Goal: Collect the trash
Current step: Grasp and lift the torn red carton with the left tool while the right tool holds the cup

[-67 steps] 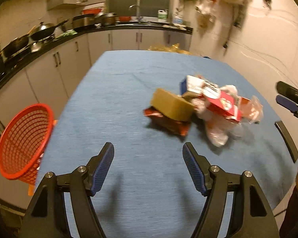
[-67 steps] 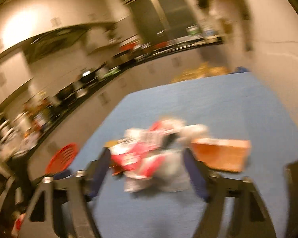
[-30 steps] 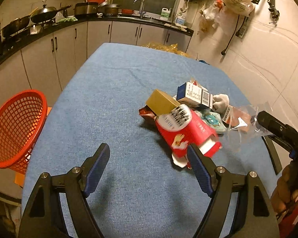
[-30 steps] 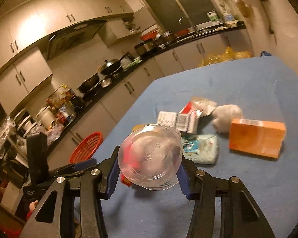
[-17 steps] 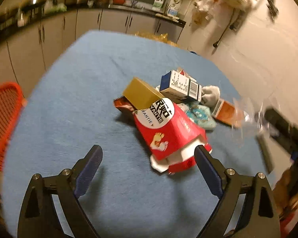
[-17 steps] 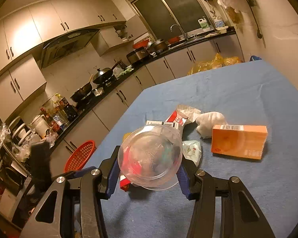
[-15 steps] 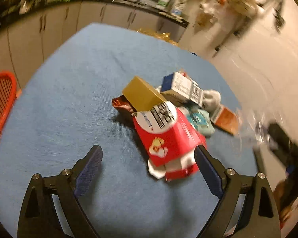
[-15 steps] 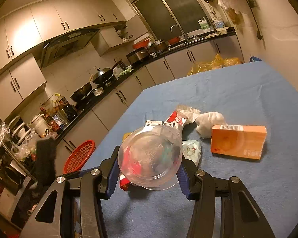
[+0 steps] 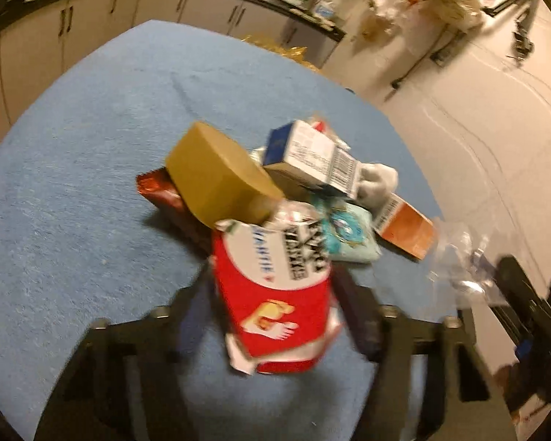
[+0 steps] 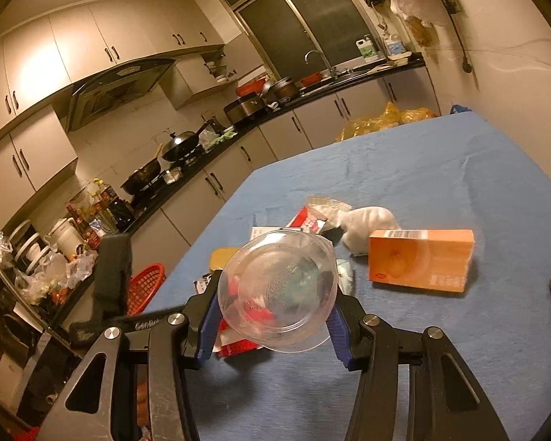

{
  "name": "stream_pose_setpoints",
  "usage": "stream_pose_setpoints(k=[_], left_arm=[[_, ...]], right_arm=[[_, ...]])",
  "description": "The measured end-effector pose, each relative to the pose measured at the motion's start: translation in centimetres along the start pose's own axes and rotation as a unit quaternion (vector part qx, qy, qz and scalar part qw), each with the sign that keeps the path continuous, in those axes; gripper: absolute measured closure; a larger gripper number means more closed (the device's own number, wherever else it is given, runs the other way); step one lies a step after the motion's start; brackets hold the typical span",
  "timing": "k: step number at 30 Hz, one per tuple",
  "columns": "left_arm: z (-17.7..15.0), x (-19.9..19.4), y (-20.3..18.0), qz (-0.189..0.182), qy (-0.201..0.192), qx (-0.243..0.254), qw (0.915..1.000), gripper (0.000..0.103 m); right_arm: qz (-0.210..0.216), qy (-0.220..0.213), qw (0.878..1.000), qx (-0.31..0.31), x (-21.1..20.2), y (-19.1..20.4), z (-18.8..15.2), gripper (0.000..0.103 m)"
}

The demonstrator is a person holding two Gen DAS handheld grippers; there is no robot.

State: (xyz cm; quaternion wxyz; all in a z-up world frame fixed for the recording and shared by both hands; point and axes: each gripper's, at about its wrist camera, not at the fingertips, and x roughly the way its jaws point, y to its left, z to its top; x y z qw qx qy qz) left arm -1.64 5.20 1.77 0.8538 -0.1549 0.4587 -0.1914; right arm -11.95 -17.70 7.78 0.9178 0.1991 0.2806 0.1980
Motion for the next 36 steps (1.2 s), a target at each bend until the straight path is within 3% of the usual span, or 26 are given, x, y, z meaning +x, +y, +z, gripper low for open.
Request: stream_pose_setpoints(k=[6,10,17,28,36], left_arm=[[-1.8,-1.9,-1.6,0.028,-0.035,0.057,0.9974,0.056],[-3.2,-4.1,-2.6,0.045,-0.08,0.105,0.9902,0.062],[-3.8,-6.1,-1.9,0.044,-0.109,0.12,0.9858,0.064],[-4.8,-7.6,1.7,0.034,-0.1,0.101,0.9893,0.064],[-7.5,-6.6,1.0,0.036,-0.082,0.145,0.9854,0.065]], right_arm=[[0.002,0.003,1.0,0.003,0.3,-0.2,-0.2,0.048],[-0.001,0.003,1.0,-0.006,0.4,0.3,-0.4,0.048],[0.007,0.015,1.0,-0.025,1.3,1.9,-1.0,0.048],[0.006,0.025,0.999,-0.044,2.1,3.7,-1.6,0.048],[0.01,0.035,0.998,-0.052,2.7,4.6,-1.9,0.048]])
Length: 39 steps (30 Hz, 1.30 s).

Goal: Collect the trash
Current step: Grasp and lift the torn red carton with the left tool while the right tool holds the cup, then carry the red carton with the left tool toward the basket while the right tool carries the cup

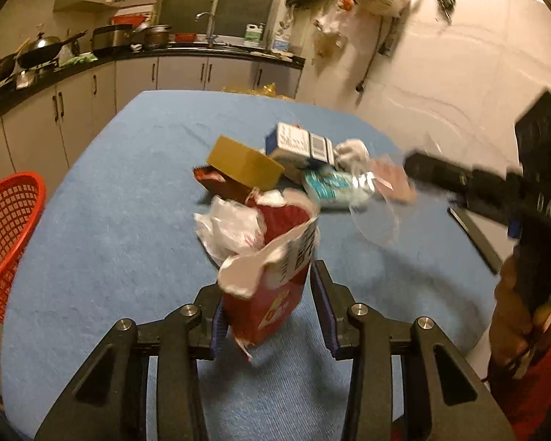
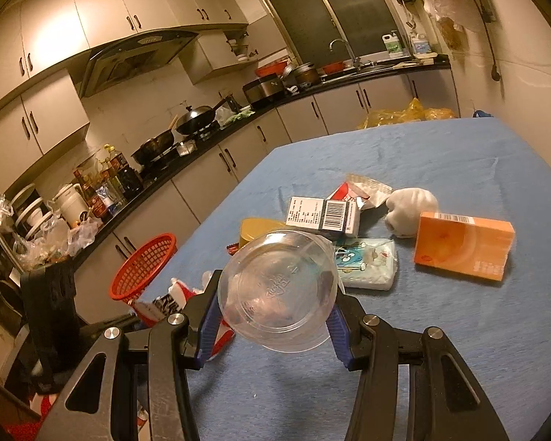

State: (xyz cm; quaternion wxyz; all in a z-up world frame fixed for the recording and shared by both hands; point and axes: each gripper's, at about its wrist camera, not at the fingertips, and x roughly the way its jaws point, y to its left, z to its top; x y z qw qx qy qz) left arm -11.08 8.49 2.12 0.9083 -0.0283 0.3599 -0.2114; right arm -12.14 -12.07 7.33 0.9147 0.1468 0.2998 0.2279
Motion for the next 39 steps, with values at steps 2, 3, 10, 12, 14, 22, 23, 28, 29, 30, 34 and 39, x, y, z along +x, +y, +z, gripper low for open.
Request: stream_pose_setpoints(k=[2,3,10,12,14,22,23,28,29,30,34,39], left_arm=[[-0.3,0.4,-0.4,0.007,0.003,0.003,1.0,0.072],[-0.3,0.3,-0.4,0.006,0.003,0.004,1.0,0.075],[0.8,-2.4,0.0,0.0,-0.035,0.013,0.9993,0.082],[1.2,-3.4,0.6,0.005,-0.05,0.011,0.9987,0.082],[1.4,-3.8,1.2,0.012,-0.056,0.003,0.9984,0.082],[0.9,-2.3,1.8,0.0,-0.02,-0.008,0.9998,0.084],[0.7,-1.8,1.5,0.0,-0.014,-0.003,0.9999,0.084],[-0.2,0.0,0.7,0.017,0.001,0.017,0.9997,0.086],[-0.3,0.0,0.6,0.023,0.0,0.021,0.9995,0.087],[-0.4,-0.1,0.6,0.027,-0.006,0.021,0.9994,0.09],[0.1,-2.3,0.3,0.016,-0.047,0.028,0.9984,0.09],[1.8,-6.3,-0.2,0.002,-0.11,0.048,0.9927,0.09]], right_arm=[[0.001,0.001,1.0,-0.001,0.1,0.1,0.0,0.048],[0.002,0.003,1.0,-0.001,0.2,0.1,-0.1,0.048],[0.003,0.002,1.0,-0.007,0.0,0.4,-0.2,0.048],[0.004,0.001,1.0,-0.007,0.0,0.3,-0.1,0.048],[0.005,0.002,1.0,-0.006,0.1,0.3,-0.1,0.048],[0.01,0.009,1.0,-0.009,0.5,0.6,-0.3,0.048],[0.01,0.009,1.0,-0.009,0.6,0.6,-0.4,0.048],[0.01,0.012,1.0,-0.009,0.7,0.7,-0.6,0.048],[0.011,0.012,1.0,-0.009,0.7,0.8,-0.5,0.048],[0.01,0.012,1.0,-0.009,0.7,0.8,-0.5,0.048],[0.01,0.01,1.0,-0.006,0.6,0.7,-0.5,0.048],[0.01,0.006,1.0,-0.004,0.5,0.5,-0.5,0.048]])
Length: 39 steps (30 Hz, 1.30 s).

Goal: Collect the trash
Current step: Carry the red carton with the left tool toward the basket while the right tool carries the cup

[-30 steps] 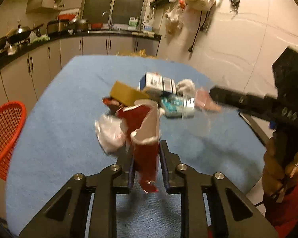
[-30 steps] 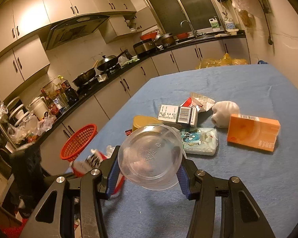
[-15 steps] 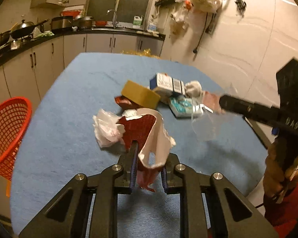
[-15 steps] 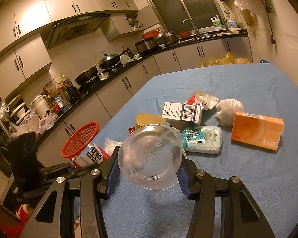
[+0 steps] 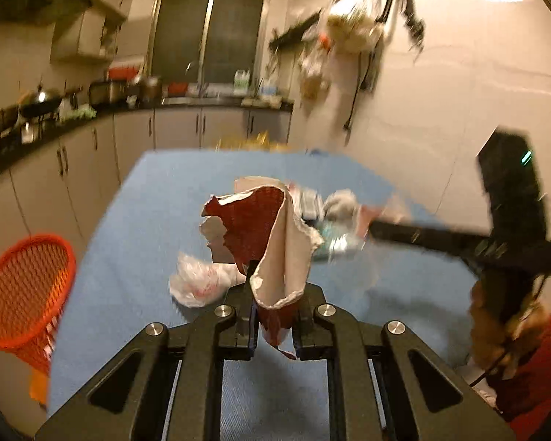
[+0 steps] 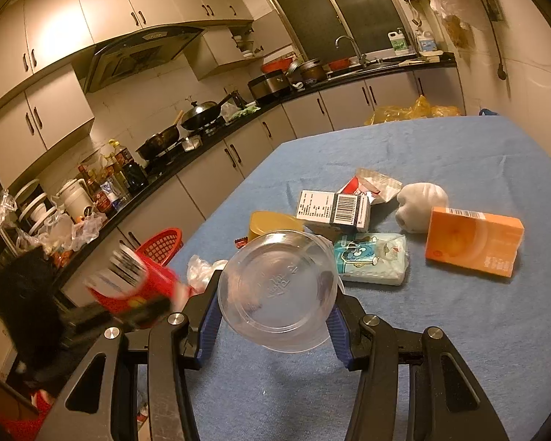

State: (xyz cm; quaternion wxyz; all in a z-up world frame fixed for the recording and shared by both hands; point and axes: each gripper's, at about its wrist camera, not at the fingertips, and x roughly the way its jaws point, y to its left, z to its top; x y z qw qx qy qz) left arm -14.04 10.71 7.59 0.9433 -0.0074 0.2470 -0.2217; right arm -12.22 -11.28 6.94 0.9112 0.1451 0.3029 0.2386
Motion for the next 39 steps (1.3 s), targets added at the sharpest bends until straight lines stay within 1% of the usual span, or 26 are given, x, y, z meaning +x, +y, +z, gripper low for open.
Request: stream_pose_setpoints(k=[2,5,10,13,15,20,25,31,39], left_arm=[[1.0,-1.1,0.1,0.002,-0.025,-0.001,0.9997,0.09],[1.6,-1.5,0.2,0.01,-0.033,0.0,0.9994,0.09],[0.7,0.3,-0.3,0.035,-0.002,0.002,0.9994,0.09],[0.0,1.5,-0.4,0.038,0.021,-0.011,0.999,0.09],[-0.2,2.0,-0.4,0.045,0.027,-0.01,0.9986,0.09],[-0.3,2.6,-0.4,0.071,0.03,-0.005,0.997,0.09],[-0.5,2.7,0.3,0.088,0.032,-0.011,0.9955,0.09],[-0.6,2.9,1.1,0.099,0.033,-0.021,0.9943,0.09],[-0.9,2.9,1.7,0.111,0.036,-0.025,0.9929,0.089]], right_arm=[[0.0,-0.001,1.0,0.002,-0.1,-0.1,0.0,0.048],[0.002,-0.002,1.0,0.004,-0.2,-0.2,0.0,0.048],[0.004,-0.002,1.0,-0.002,-0.3,0.1,-0.2,0.048],[0.006,0.001,1.0,-0.005,-0.1,0.3,-0.3,0.048],[0.003,0.004,1.0,-0.01,0.1,0.6,-0.4,0.048],[-0.008,0.005,1.0,-0.024,0.3,1.0,-0.7,0.048],[-0.011,0.012,0.999,-0.031,0.8,1.4,-0.8,0.048],[-0.013,0.016,0.999,-0.044,1.1,2.0,-1.0,0.048],[-0.009,0.024,0.999,-0.041,1.6,2.2,-1.2,0.048]])
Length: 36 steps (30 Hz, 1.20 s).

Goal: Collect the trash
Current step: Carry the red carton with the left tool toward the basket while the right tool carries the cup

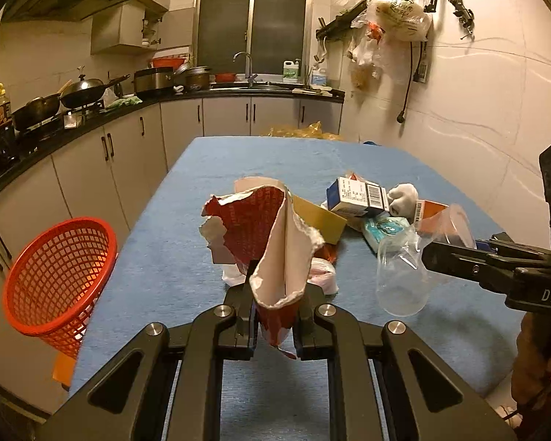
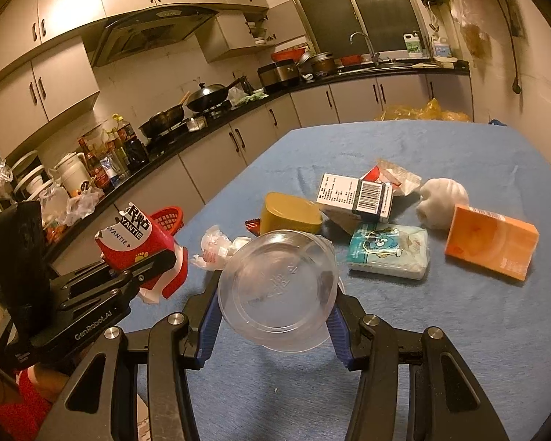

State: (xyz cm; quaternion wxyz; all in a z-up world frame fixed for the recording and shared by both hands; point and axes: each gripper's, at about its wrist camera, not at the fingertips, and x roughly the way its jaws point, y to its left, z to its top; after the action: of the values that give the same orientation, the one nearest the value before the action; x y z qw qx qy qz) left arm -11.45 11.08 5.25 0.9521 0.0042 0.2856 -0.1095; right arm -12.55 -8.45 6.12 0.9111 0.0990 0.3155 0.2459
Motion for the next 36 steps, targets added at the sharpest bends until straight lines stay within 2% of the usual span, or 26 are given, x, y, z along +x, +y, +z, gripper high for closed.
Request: stream_pose_setpoints(k=[14,24,36], left_arm=[[0.0,-0.3,1.0,0.005,-0.001,-0.01,0.9999,0.089],[0.5,-1.4,1.5,0.006,-0.006,-0.019,0.9998,0.089],[1.7,-2.5,3.4,0.031,-0.01,-0.045,0.9984,0.089]], right_arm=[[0.009,0.011,1.0,-0.006,0.8,1.2,0.3,0.048],[0.01,0.009,1.0,-0.019,0.0,2.7,1.1,0.048],[0.011,0.011,0.999,-0.043,-0.6,4.9,2.1,0.048]])
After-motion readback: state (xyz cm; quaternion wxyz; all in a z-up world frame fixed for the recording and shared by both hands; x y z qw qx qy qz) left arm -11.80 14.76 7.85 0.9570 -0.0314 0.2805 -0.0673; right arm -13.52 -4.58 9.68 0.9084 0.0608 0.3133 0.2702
